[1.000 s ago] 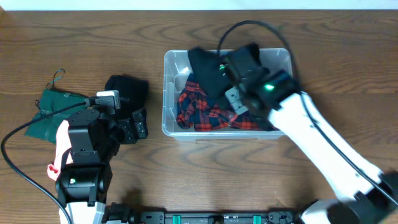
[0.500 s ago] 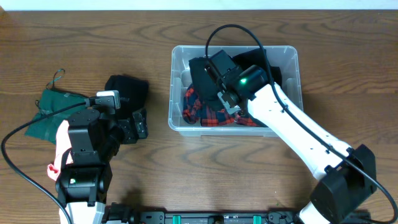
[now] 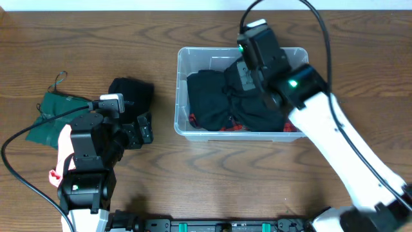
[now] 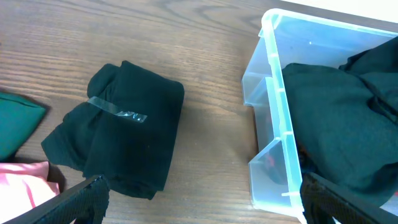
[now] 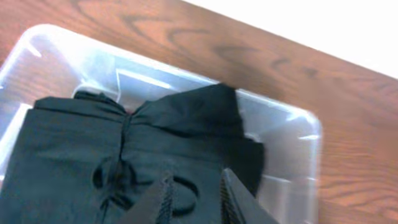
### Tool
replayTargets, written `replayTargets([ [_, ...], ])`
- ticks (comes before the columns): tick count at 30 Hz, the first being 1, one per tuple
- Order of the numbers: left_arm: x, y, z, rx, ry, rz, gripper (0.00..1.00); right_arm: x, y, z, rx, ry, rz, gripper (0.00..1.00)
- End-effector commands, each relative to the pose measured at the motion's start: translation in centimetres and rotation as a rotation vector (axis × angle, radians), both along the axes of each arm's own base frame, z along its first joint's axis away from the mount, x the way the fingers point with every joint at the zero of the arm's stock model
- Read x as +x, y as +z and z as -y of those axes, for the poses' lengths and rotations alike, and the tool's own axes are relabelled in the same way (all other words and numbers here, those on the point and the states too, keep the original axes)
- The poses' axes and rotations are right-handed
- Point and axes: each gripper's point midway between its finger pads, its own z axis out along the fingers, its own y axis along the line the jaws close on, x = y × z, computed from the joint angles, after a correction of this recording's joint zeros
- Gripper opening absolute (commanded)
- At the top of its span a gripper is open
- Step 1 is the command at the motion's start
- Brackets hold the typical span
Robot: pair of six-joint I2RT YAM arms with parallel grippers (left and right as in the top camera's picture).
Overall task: Pack container
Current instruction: 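Place the black garment into the bin and withdraw the right gripper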
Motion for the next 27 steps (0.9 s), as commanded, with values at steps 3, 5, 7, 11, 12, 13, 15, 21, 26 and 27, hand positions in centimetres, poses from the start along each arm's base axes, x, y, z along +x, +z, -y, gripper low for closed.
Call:
replayTargets([
  [3,0.3,1.2,0.0,-0.001,0.007,0.028,0.98,-2.1,-12.3,-4.6,0.138,0.051,-0.384,0.20],
  [5,0.3,1.2,0.0,-0.001,0.007,0.028,0.98,-3.8,-16.7,-6.3,0.167,0.064,-0.534,0.21],
  [7,0.3,1.2,0.0,-0.001,0.007,0.028,0.98,-5.2,-20.4,-6.7,0.146,0.038,-0.635,0.20],
  [11,0.3,1.2,0.0,-0.001,0.007,0.028,0.98,-7.1,-25.7,-6.8,0.071,0.006,-0.754,0.17],
  [12,0.3,1.2,0.0,-0.001,0.007,0.028,0.98,-7.2,-25.8,-6.7,0.066,0.004,-0.756,0.17],
  [13,0.3,1.2,0.0,-0.001,0.007,0.028,0.98,-7.1,-25.8,-6.6,0.060,0.001,-0.751,0.18],
  [15,0.3,1.2,0.0,-0.001,0.007,0.028,0.98,-6.1,-24.9,-6.0,0.047,-0.013,-0.709,0.17],
  [21,0.2,1.1,0.0,-0.001,0.008,0.025,0.98,-2.6,-15.8,-2.5,0.030,-0.076,-0.478,0.25],
  [26,-0.1,0.1,-2.5,-0.006,0.132,-0.073,0.98,-1.4,-5.6,1.4,0.079,-0.067,-0.241,0.74],
  [27,-0.3,-0.3,-3.3,-0.007,0.179,-0.114,0.98,-1.4,-3.8,2.5,0.093,-0.073,-0.203,0.74],
])
